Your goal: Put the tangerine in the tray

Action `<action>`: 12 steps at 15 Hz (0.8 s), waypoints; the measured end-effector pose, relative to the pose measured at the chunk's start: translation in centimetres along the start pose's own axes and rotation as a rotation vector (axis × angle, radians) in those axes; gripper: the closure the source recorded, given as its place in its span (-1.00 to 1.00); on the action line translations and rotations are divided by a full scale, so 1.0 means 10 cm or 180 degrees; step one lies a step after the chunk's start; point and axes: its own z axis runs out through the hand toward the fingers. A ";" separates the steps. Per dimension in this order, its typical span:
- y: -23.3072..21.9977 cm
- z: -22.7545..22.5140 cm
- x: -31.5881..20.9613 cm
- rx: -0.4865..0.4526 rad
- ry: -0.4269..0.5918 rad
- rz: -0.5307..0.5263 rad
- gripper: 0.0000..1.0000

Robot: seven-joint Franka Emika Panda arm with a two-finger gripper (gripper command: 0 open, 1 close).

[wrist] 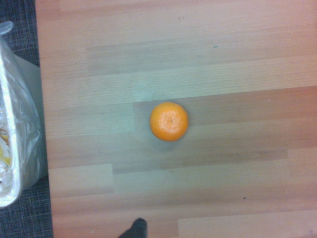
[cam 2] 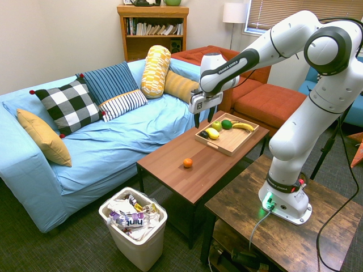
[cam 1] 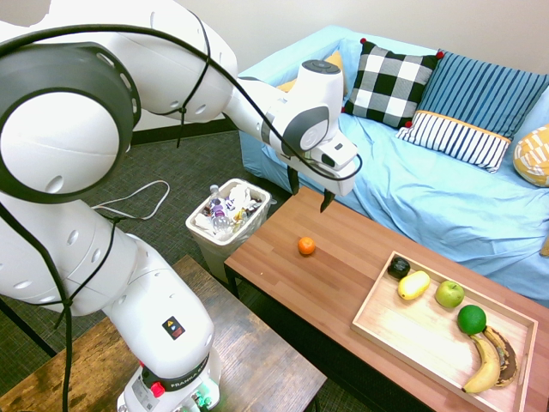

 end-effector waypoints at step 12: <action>-0.45 1.38 0.15 -0.0040 -0.0077 0.0239 -1.00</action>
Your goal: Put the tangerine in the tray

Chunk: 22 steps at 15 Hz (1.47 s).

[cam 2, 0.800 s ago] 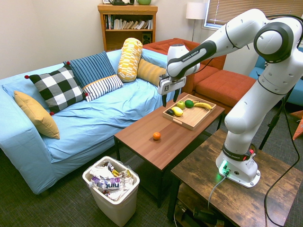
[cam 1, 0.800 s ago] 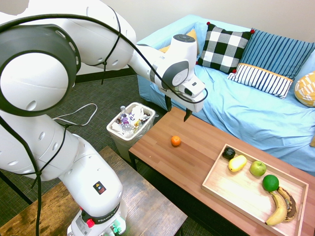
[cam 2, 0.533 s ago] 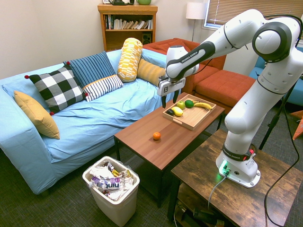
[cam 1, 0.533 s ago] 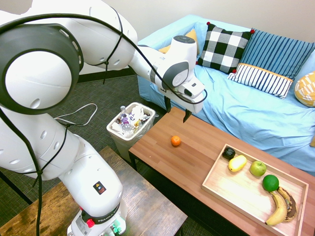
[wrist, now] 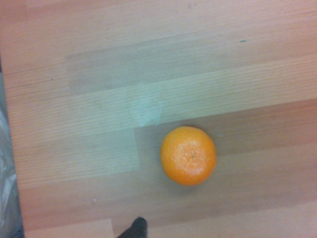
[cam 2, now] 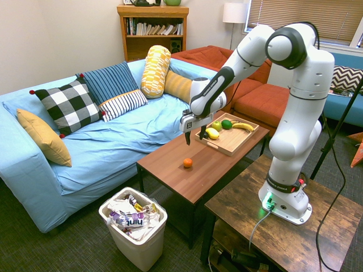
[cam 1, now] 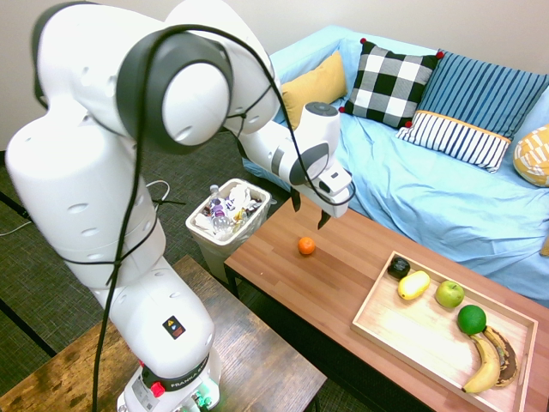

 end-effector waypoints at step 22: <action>-0.46 1.57 0.11 -0.0487 -0.0247 0.0131 1.00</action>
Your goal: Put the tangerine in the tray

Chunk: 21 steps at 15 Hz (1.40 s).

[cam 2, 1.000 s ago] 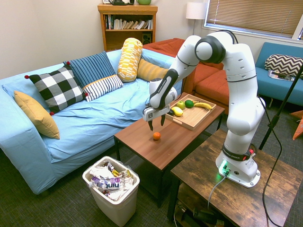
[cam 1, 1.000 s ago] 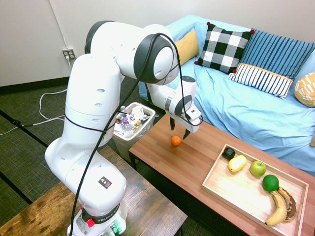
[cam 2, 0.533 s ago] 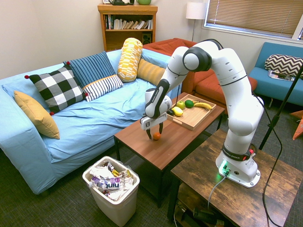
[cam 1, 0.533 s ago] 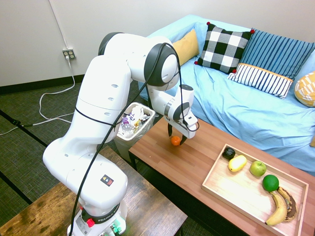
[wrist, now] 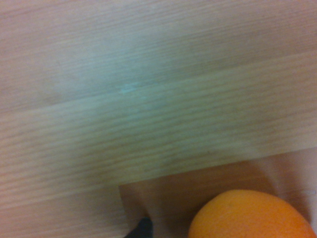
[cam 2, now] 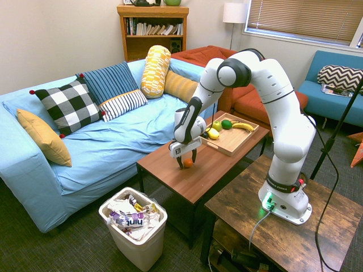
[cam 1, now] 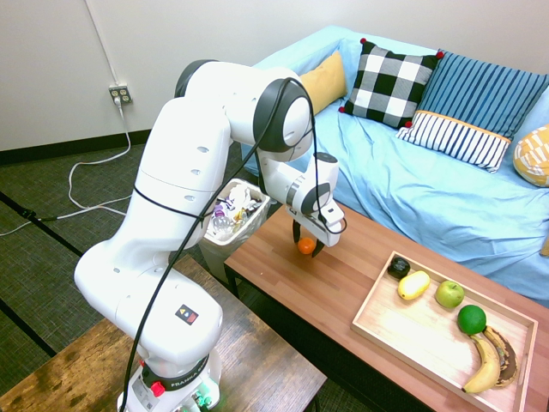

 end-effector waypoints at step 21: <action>1.99 -1.97 2.61 0.0185 0.0383 0.0965 1.00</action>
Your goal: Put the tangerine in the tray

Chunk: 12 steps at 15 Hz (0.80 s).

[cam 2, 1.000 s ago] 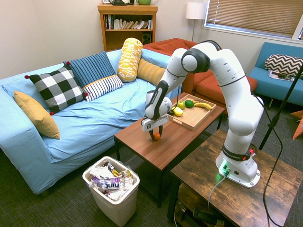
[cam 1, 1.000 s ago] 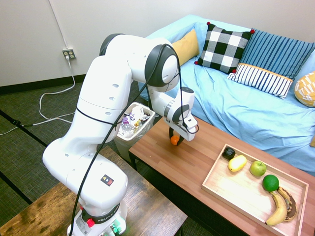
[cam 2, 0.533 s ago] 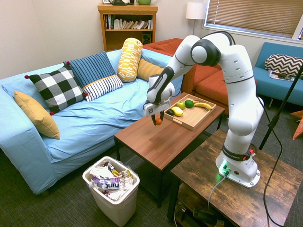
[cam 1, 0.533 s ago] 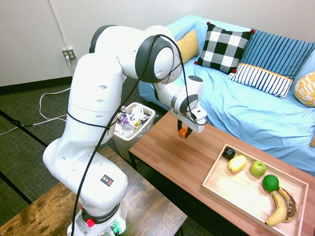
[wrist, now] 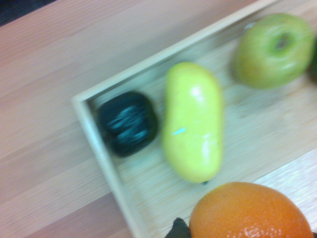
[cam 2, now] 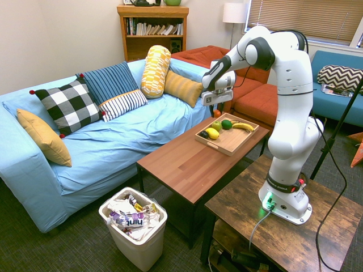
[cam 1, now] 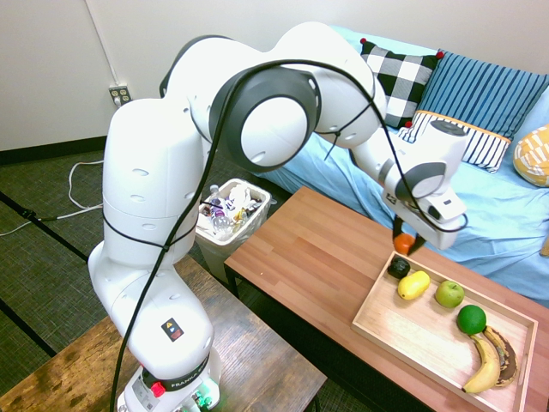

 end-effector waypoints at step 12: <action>0.42 1.64 0.80 -0.0450 -0.0276 0.0462 1.00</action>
